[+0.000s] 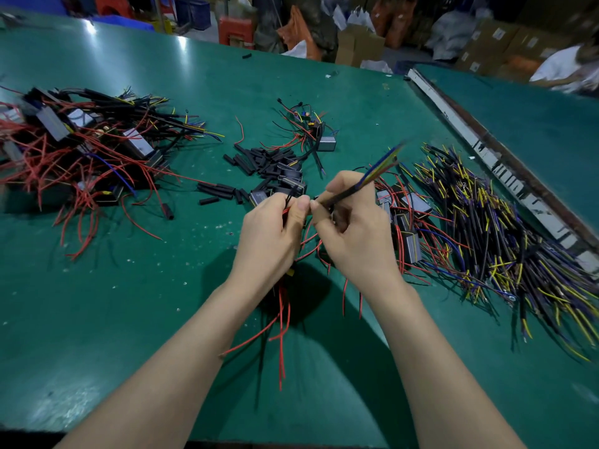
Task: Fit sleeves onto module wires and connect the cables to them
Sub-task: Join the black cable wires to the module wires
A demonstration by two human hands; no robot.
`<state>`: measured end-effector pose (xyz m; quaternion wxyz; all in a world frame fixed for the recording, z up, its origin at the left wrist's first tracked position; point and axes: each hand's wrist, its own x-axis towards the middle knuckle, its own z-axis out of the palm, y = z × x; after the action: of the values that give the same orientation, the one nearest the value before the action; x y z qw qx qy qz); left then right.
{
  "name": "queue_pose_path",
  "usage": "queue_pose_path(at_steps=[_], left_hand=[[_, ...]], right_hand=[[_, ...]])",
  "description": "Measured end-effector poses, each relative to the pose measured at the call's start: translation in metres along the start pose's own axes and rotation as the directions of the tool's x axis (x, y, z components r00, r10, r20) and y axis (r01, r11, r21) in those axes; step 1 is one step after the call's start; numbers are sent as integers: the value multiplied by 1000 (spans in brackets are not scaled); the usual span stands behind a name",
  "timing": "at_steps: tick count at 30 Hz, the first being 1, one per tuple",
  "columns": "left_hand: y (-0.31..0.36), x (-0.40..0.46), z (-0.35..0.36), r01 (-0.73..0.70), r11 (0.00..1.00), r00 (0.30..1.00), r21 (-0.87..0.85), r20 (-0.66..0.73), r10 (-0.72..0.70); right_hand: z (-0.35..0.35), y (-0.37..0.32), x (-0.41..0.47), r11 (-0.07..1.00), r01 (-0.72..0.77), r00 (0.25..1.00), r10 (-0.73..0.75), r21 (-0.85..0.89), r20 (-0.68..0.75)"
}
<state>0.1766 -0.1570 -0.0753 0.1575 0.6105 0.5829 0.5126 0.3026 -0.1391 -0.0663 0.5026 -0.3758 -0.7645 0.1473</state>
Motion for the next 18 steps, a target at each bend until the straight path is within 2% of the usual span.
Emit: queue_pose_path(at_steps=[3,8,12,16,18], left_hand=[[0,2,-1,50,998,998,-28,28,-49],[3,3,-2,60,998,998,-19,17,-60],[5,1,-2,90,993,996,-80,8,-90],[2,2,0,199,962,980,-189,41,-195],[0,5,1,259,935,965,-242,95,-243]], right_hand=[[-1,3,-1,995,73,997,-72,-67,21],[-5,3,2,992,101,995,-99,-71,31],[-6,3,2,991,113,993,-110,-70,44],[-5,3,2,986,126,988,-115,-111,99],[-5,4,2,993,66,995,-58,-97,87]])
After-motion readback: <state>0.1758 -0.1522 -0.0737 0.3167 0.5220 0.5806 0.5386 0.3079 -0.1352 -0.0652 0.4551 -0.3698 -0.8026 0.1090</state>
